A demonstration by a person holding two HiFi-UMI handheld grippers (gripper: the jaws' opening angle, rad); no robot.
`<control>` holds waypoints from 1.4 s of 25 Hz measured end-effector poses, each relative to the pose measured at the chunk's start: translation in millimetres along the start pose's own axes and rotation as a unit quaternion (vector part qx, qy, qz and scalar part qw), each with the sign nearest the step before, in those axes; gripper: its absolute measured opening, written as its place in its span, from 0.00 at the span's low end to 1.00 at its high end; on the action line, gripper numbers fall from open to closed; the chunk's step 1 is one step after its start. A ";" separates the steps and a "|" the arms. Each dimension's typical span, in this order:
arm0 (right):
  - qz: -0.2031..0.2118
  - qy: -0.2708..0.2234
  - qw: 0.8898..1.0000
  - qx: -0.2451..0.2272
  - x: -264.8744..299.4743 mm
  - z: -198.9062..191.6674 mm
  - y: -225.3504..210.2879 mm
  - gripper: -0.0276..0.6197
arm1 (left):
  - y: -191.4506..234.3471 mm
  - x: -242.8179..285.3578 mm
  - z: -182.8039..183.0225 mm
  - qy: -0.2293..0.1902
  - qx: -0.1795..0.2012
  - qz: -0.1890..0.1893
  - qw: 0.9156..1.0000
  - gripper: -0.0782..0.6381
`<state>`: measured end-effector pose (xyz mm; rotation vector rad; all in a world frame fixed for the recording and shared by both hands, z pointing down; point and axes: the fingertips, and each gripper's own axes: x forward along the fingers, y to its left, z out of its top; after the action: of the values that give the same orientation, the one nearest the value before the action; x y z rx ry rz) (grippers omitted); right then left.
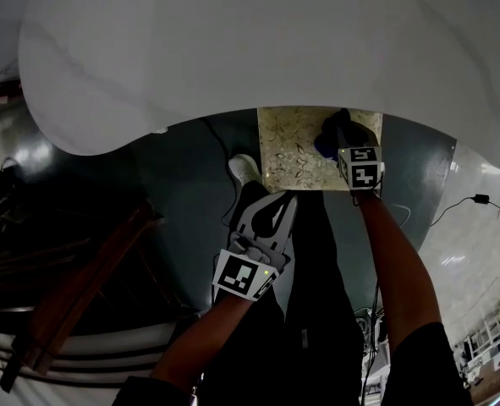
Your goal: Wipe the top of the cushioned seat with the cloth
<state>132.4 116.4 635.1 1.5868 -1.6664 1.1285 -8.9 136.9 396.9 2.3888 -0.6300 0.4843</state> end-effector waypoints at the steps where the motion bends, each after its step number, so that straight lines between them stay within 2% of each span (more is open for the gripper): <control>1: -0.002 0.000 1.000 0.002 -1.8 -1.2 -3.4 0.19 | -1.8 0.8 0.3 0.001 0.001 0.000 1.000 0.14; 12: -0.010 0.010 1.000 0.002 -14.9 -14.1 -40.3 0.19 | -20.6 15.8 6.8 0.007 0.009 -0.007 1.000 0.14; 18: -0.023 0.003 1.000 0.015 -16.8 -24.7 -66.0 0.19 | -35.3 27.9 6.9 0.011 0.015 -0.026 0.999 0.14; 24: -0.033 0.012 0.999 0.004 -22.2 -29.9 -93.9 0.19 | -51.7 31.5 14.5 0.019 0.020 -0.039 0.999 0.14; 28: -0.042 0.024 0.998 0.041 -13.9 -51.4 -118.7 0.19 | -52.4 29.5 24.7 0.014 0.010 -0.034 0.999 0.14; 31: -0.069 0.037 0.996 0.053 -23.3 -59.4 -136.3 0.19 | -47.5 26.0 27.7 0.008 0.005 -0.025 1.000 0.14; 35: -0.082 -0.003 0.992 0.091 -42.1 -53.3 -138.6 0.19 | -34.9 18.6 18.0 0.009 0.009 -0.015 1.000 0.14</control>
<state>266.1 191.8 650.6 1.8064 -1.4408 1.2171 28.6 143.7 376.1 2.4049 -0.5842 0.4995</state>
